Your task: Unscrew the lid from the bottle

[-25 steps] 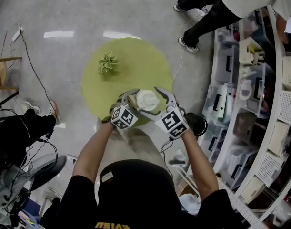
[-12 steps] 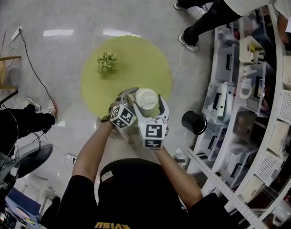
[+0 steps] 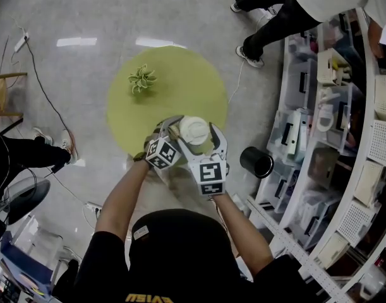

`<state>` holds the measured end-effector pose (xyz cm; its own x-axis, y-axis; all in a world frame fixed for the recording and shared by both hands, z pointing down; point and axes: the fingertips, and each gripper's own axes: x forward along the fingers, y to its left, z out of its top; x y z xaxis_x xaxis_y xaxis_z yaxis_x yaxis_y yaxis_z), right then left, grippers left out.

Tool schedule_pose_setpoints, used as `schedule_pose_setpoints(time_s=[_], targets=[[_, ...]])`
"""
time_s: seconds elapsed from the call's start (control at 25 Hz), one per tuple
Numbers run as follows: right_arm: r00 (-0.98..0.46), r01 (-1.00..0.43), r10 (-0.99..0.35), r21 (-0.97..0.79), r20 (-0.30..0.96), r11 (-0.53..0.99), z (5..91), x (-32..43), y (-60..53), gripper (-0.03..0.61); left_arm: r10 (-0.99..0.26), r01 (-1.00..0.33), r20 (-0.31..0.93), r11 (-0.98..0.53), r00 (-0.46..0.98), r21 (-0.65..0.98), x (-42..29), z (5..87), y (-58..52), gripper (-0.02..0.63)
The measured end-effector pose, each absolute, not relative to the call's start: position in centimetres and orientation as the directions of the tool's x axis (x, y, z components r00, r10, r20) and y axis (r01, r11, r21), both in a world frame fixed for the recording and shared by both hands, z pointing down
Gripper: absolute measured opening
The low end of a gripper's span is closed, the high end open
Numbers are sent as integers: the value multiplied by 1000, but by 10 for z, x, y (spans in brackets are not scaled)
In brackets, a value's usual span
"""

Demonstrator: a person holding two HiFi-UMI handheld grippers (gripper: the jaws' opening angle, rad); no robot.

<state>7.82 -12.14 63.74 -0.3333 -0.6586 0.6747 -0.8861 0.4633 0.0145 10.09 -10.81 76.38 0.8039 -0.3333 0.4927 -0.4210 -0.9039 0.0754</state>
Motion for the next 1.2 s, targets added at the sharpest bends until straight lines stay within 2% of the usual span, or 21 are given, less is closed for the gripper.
schedule_pose_setpoints(time_s=[0.24, 0.44, 0.68, 0.96, 1.2], targets=[[-460, -738, -556, 50, 693, 673, 639, 73, -119, 422, -330, -417, 493, -906, 805, 75, 101, 765, -110, 365], [-597, -490, -395, 72, 698, 869, 638, 68, -113, 420, -326, -414, 492, -907, 807, 77, 100, 766, -109, 364], [-645, -244, -219, 74, 732, 967, 638, 64, -108, 422, -323, -410, 491, -909, 809, 79, 99, 769, -109, 364], [-643, -144, -143, 65, 752, 987, 639, 65, -106, 422, -324, -409, 487, -909, 811, 76, 100, 768, -110, 362], [-670, -220, -201, 67, 714, 973, 637, 65, -110, 422, -320, -417, 521, -906, 791, 76, 100, 769, -112, 366]])
